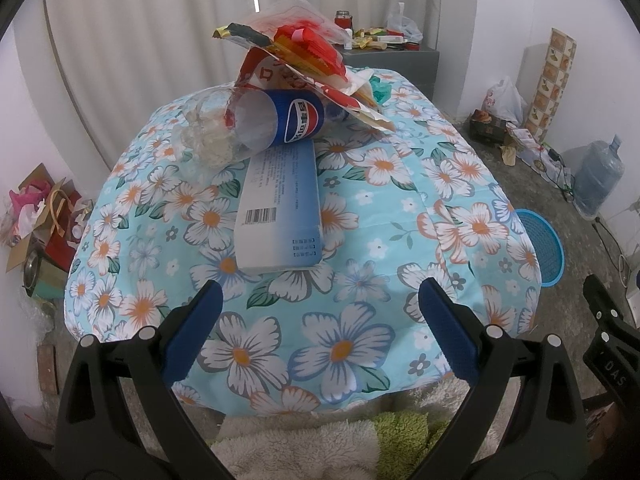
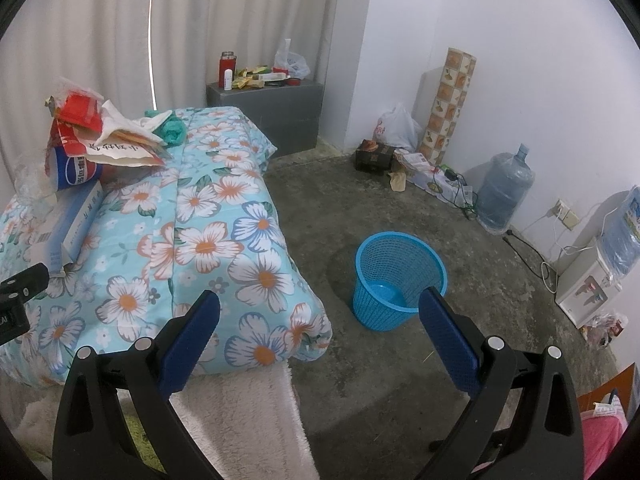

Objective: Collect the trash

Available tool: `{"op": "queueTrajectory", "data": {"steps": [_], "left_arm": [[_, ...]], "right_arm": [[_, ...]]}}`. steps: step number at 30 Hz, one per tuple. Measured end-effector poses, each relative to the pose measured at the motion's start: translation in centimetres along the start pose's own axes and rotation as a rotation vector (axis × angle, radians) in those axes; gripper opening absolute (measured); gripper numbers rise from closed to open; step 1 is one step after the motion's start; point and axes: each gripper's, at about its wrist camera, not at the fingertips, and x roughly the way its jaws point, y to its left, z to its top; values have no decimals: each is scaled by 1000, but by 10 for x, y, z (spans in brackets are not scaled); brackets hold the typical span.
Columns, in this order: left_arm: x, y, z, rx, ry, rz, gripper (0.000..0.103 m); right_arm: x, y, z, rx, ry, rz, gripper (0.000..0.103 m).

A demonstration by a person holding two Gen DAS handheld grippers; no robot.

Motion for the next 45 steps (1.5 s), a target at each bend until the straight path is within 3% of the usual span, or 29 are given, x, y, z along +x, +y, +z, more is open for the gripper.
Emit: {"op": "queueTrajectory", "data": {"steps": [38, 45], "left_arm": [[1, 9, -3, 0, 2, 0, 94], [6, 24, 3, 12, -22, -11, 94]], "right_arm": [[3, -1, 0, 0, 2, -3, 97], [6, 6, 5, 0, 4, -5, 97]]}}
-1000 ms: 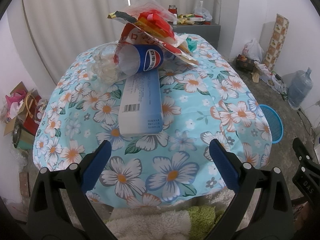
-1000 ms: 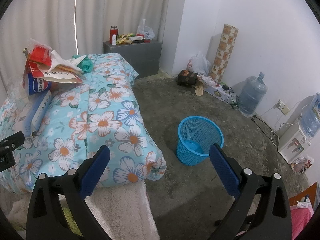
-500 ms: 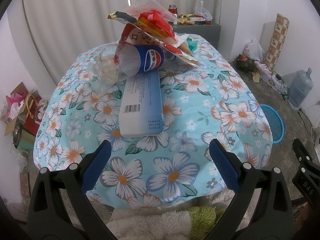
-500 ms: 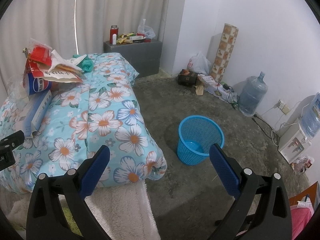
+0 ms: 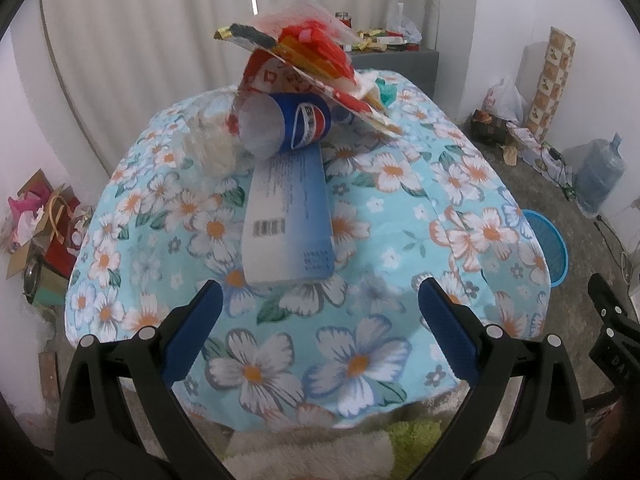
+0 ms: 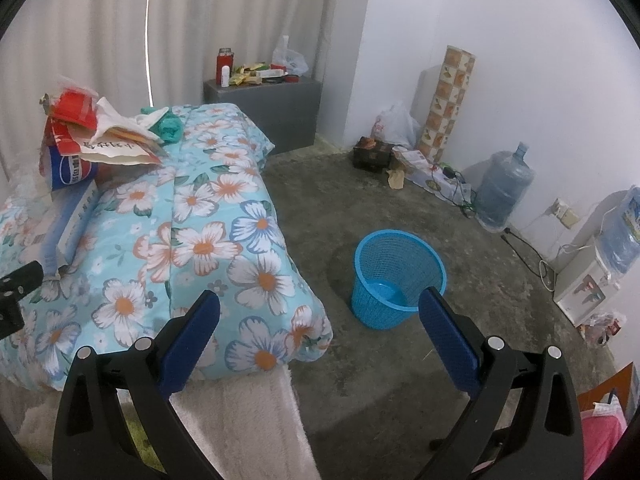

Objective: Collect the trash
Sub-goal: 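Reach the left tool to the red wrappers and close on them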

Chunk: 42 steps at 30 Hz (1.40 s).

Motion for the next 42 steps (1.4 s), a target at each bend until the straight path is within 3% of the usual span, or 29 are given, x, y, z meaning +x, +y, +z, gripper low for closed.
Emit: {"op": "queueTrajectory", "data": {"steps": [7, 10, 12, 16, 19, 23, 26, 32, 35, 37, 42], "left_arm": [[2, 31, 34, -8, -65, -22, 94], [1, 51, 55, -25, -87, -65, 94], [-1, 67, 70, -47, -124, -130, 94], [-9, 94, 95, -104, -245, -305, 94], [-7, 102, 120, -152, -261, -363, 94], [-1, 103, 149, -188, -269, -504, 94], [11, 104, 165, -227, -230, -594, 94], [52, 113, 182, -392, -51, -759, 64], [71, 119, 180, -446, 12, -770, 61], [82, 122, 181, -490, 43, -735, 58], [100, 130, 180, -566, 100, -751, 42]], "right_arm": [[21, 22, 27, 11, -40, 66, 97], [22, 26, 37, 12, -72, 95, 97], [26, 30, 47, 23, -105, 170, 97], [36, 35, 62, 52, -137, 229, 97], [47, 36, 69, 69, -132, 257, 97], [65, 37, 74, 99, -105, 285, 97], [75, 35, 75, 117, -90, 297, 97], [89, 30, 77, 138, -76, 312, 97], [95, 26, 77, 156, -65, 320, 97], [97, 24, 76, 168, -63, 323, 97], [98, 15, 72, 192, -67, 325, 97]]}}
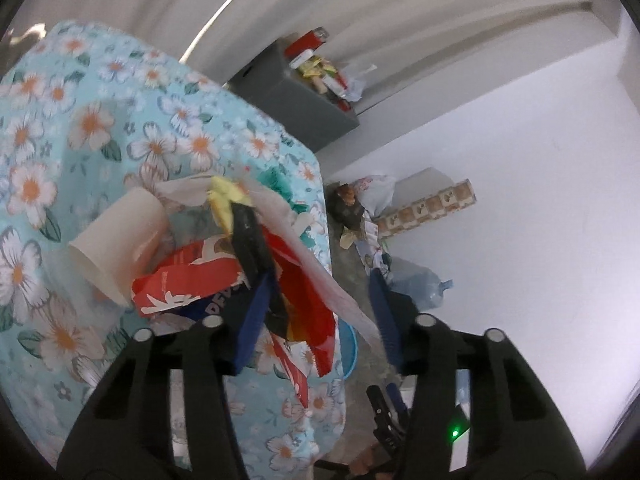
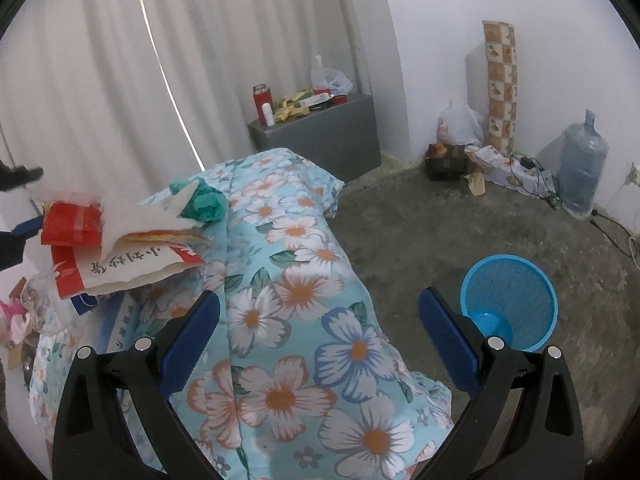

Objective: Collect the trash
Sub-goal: 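Reach the left tool to the red wrappers and close on them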

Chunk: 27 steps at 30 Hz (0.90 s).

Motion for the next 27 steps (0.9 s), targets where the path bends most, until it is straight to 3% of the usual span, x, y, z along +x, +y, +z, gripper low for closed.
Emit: {"op": "queueTrajectory", "data": {"steps": [7, 16, 20, 25, 27], "left_arm": [[-11, -5, 2, -4, -23, 6, 41], [-26, -12, -7, 56, -84, 97, 41], [-35, -14, -13, 109, -130, 129, 36], [-49, -10, -21, 160, -158, 139, 31], [-54, -5, -22, 165, -174, 143, 31]], "right_arm": [[-7, -15, -2, 35, -9, -13, 97], [-17, -14, 3, 49, -32, 13, 97], [-30, 6, 19, -6, -102, 91, 97], [-44, 55, 37, -165, -190, 272, 85], [-46, 88, 41, -286, -210, 381, 82]]}}
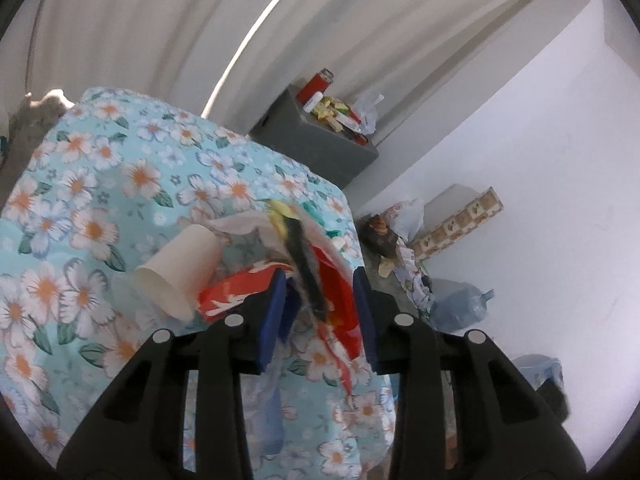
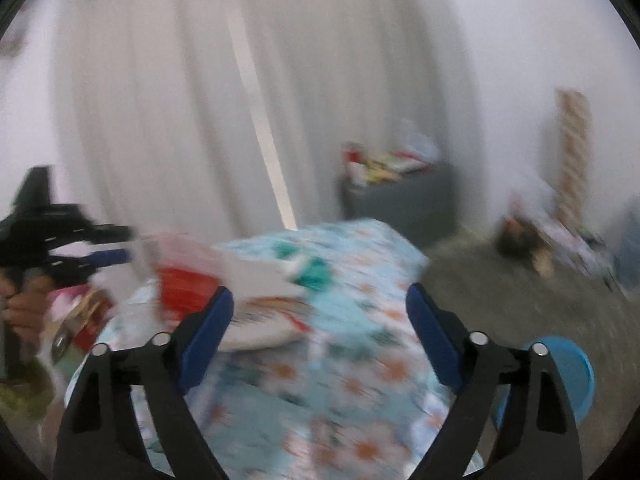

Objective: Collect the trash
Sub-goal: 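Reach the left tool to the red wrappers and close on them, then grasp the clear plastic bag with the right tool while left lifts wrappers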

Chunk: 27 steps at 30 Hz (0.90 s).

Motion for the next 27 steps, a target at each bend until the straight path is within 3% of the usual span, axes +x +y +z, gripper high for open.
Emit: {"op": "queueTrajectory", "data": {"steps": [5, 12, 16, 19, 27], "left_arm": [[-15, 20, -2, -8, -32, -3, 30], [-20, 39, -7, -18, -42, -19, 29], [-19, 42, -8, -12, -35, -35, 29], [-18, 40, -9, -1, -31, -55, 29], [-9, 20, -19, 59, -1, -120, 29]], "right_arm": [[33, 53, 18, -183, 7, 152, 73], [91, 85, 30, -302, 132, 185, 57], [103, 87, 36, -252, 186, 183, 31], [105, 73, 39, -145, 207, 200, 11], [87, 38, 39, 82, 212, 263, 6]]}}
